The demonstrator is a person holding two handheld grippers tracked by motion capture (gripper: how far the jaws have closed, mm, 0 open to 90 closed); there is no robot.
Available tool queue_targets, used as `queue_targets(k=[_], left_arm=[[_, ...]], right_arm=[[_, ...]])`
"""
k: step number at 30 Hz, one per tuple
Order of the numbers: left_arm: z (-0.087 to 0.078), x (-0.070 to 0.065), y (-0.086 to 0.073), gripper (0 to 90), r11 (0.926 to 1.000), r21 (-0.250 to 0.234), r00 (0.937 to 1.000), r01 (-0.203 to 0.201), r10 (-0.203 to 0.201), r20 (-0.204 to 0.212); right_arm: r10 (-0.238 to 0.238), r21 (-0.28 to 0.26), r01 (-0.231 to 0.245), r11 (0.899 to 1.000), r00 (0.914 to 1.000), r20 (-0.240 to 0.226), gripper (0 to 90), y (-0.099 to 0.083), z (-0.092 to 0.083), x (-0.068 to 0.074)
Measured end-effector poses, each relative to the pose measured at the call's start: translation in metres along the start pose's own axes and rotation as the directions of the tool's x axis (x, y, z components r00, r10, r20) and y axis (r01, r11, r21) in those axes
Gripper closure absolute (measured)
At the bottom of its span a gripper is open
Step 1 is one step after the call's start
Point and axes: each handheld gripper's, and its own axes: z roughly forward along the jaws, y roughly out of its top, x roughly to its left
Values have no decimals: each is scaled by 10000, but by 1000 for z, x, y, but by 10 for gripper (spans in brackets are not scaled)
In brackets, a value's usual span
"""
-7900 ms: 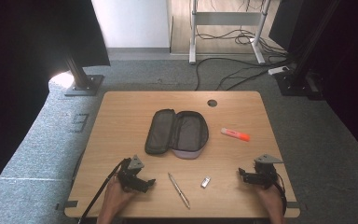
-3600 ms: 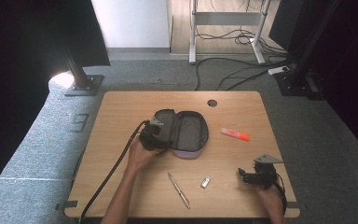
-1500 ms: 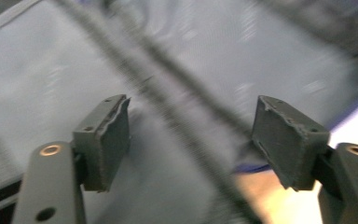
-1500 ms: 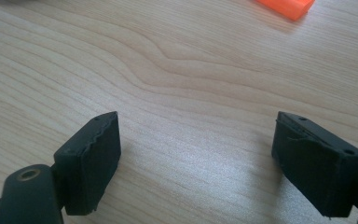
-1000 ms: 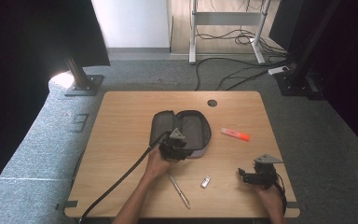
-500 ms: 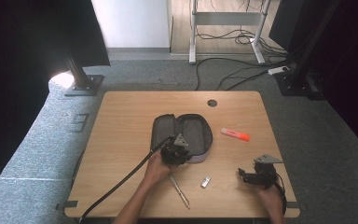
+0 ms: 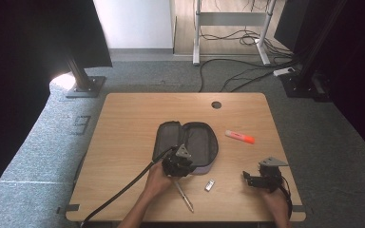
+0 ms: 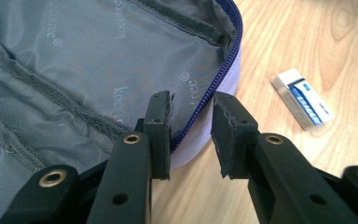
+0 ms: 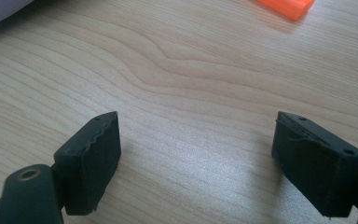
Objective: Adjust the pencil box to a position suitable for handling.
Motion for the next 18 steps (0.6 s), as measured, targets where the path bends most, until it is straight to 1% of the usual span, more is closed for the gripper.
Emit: queue_targets(k=[7,9,13,16,18], left_arm=[[-3,-12,-5,650,9998,35,9998,-174,174,125],[-4,-18,-7,649,9997,18,9996,-235,234,147],[-5,-22,-8,640,9995,6,9994,-316,316,164],[-7,-23,-7,607,9994,-62,9993,-349,350,129],[-9,-23,-7,576,9994,-78,9995,-324,324,33]], right_arm=[[0,-2,0,10000,10000,-2,152,0,0,0],[4,3,-4,10000,10000,0,152,0,0,0],[-2,-2,2,10000,10000,0,152,0,0,0],[2,3,-2,10000,10000,-1,153,0,0,0],[-4,-2,4,10000,10000,0,152,0,0,0]])
